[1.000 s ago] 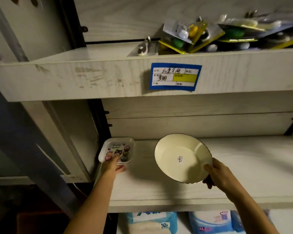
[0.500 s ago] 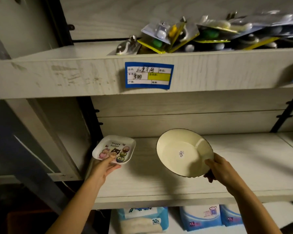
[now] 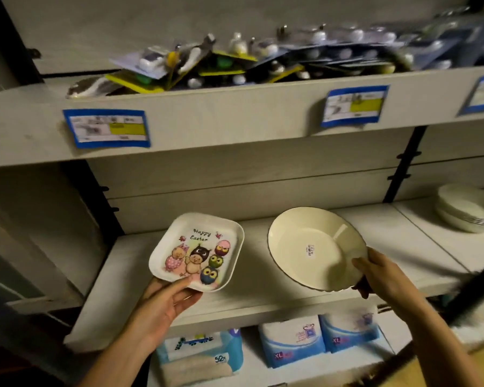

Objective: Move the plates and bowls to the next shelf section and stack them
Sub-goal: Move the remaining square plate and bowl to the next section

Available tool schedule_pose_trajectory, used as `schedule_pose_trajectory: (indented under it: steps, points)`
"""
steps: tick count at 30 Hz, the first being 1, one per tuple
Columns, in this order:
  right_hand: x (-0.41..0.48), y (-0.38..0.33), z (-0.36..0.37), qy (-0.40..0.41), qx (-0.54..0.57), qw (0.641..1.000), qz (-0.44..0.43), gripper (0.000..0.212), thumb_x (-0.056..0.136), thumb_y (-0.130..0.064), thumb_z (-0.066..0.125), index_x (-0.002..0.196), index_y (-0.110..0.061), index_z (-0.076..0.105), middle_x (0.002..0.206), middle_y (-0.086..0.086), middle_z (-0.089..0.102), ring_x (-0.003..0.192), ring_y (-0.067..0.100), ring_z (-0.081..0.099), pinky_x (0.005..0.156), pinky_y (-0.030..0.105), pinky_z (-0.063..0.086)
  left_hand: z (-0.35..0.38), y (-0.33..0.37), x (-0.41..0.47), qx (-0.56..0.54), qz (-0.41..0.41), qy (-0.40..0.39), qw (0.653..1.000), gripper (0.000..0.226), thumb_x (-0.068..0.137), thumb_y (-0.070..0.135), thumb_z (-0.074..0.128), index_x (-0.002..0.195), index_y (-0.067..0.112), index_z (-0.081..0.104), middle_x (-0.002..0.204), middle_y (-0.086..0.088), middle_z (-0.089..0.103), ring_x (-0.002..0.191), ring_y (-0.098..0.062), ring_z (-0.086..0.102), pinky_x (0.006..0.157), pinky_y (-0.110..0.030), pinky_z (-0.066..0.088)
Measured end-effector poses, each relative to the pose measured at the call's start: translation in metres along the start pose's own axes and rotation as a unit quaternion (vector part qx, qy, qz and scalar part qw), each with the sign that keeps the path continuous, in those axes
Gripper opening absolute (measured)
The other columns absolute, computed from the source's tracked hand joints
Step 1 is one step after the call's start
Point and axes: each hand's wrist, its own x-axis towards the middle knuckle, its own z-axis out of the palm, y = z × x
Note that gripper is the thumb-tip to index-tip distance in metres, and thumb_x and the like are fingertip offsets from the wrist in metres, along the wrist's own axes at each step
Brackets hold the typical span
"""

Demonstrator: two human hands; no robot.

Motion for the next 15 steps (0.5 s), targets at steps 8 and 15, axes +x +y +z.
schedule_pose_trajectory:
  steps: [8, 15]
  points:
    - [0.026, 0.063, -0.120, -0.032, -0.045, 0.998, -0.043, 0.014, 0.095, -0.008, 0.040, 0.097, -0.004, 0.053, 0.055, 0.009, 0.059, 0.040, 0.012, 0.050, 0.049, 0.026, 0.040, 0.126, -0.068, -0.030, -0.001, 0.014, 0.033, 0.999, 0.027, 0.083, -0.004, 0.054, 0.103, 0.012, 0.062, 0.078, -0.002, 0.076, 0.060, -0.011, 0.071, 0.048, -0.018, 0.055]
    - [0.021, 0.091, -0.216, -0.066, -0.051, 0.996, -0.038, 0.011, 0.096, -0.012, 0.040, 0.105, -0.016, 0.046, 0.072, 0.011, 0.058, 0.059, 0.023, 0.057, 0.058, 0.036, 0.051, 0.230, -0.118, -0.071, -0.013, 0.023, 0.039, 0.999, 0.026, 0.086, -0.002, 0.051, 0.100, 0.018, 0.061, 0.078, 0.000, 0.076, 0.063, -0.011, 0.071, 0.048, -0.018, 0.054]
